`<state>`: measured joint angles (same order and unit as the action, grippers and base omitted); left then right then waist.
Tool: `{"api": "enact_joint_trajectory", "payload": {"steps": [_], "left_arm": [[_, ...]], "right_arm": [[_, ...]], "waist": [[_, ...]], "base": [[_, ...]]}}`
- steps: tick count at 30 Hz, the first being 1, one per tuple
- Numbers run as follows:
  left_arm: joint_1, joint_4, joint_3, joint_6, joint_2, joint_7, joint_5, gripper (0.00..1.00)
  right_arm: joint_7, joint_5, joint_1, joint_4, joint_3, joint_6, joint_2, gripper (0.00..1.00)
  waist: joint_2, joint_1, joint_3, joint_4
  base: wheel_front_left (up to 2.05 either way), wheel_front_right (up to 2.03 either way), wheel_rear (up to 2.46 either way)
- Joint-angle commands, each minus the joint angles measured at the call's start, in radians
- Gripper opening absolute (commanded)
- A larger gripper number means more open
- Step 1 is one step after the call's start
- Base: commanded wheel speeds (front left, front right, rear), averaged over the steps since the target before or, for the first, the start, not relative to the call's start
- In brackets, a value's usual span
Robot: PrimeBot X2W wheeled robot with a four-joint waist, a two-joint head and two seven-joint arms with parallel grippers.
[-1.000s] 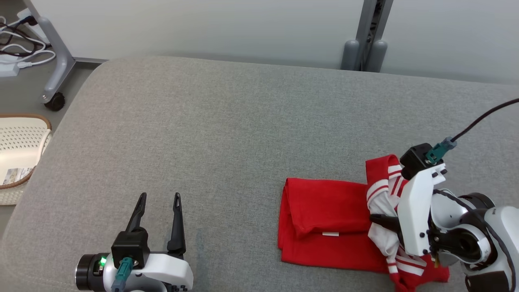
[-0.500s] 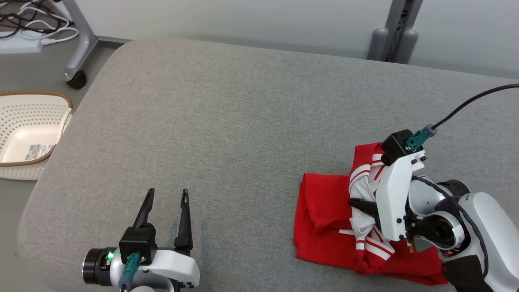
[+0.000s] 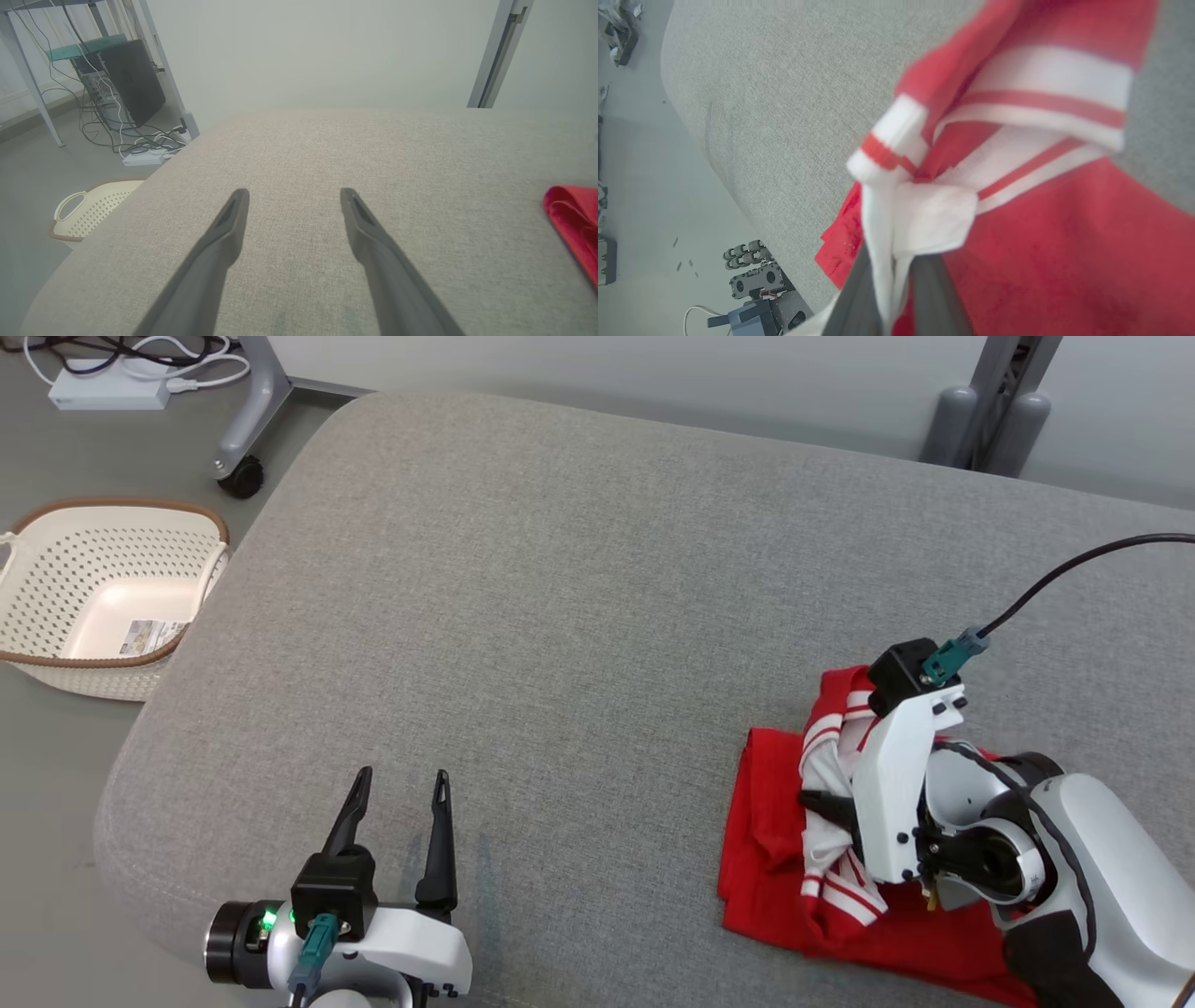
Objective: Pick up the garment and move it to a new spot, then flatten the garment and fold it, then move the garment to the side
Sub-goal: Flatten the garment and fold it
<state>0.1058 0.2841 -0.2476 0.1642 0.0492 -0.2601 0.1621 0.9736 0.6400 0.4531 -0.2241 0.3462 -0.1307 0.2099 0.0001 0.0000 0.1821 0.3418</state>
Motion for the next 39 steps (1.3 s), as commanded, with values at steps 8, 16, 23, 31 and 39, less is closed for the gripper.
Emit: {"api": "enact_joint_trajectory", "payload": {"steps": [8,16,23,31,39], "left_arm": [[0.016,0.006,-0.013,0.006,0.004,-0.005,0.012,1.0],[0.003,0.012,-0.001,0.01,0.004,-0.005,0.001,1.0],[-0.006,-0.006,0.033,-0.004,0.004,-0.005,-0.022,1.0],[-0.004,-0.056,0.061,-0.033,0.003,-0.005,0.0,1.0],[-0.013,-0.14,0.086,-0.047,0.004,-0.004,0.044,1.0]], "right_arm": [[-0.071,-0.004,0.035,-0.052,-0.002,0.0,-0.007,1.0],[-0.121,0.028,0.066,-0.027,0.012,0.0,0.007,1.0],[-0.272,-0.012,0.093,0.05,0.028,0.0,0.083,1.0],[-0.597,-0.123,0.043,0.104,0.001,0.0,0.158,1.0],[-0.928,-0.256,-0.112,0.161,-0.149,0.0,0.108,1.0]], "waist": [[-0.0001,0.0,0.006,0.015],[-0.0001,0.0,-0.019,-0.008],[-0.0001,0.0,-0.057,-0.063],[-0.0001,0.0,-0.084,-0.132],[-0.0001,0.0,-0.111,-0.217]], "base": [[0.0,0.0,0.0],[0.0,0.0,0.0],[0.0,0.0,0.0],[0.0,0.0,0.0],[0.0,0.0,0.0]]}}
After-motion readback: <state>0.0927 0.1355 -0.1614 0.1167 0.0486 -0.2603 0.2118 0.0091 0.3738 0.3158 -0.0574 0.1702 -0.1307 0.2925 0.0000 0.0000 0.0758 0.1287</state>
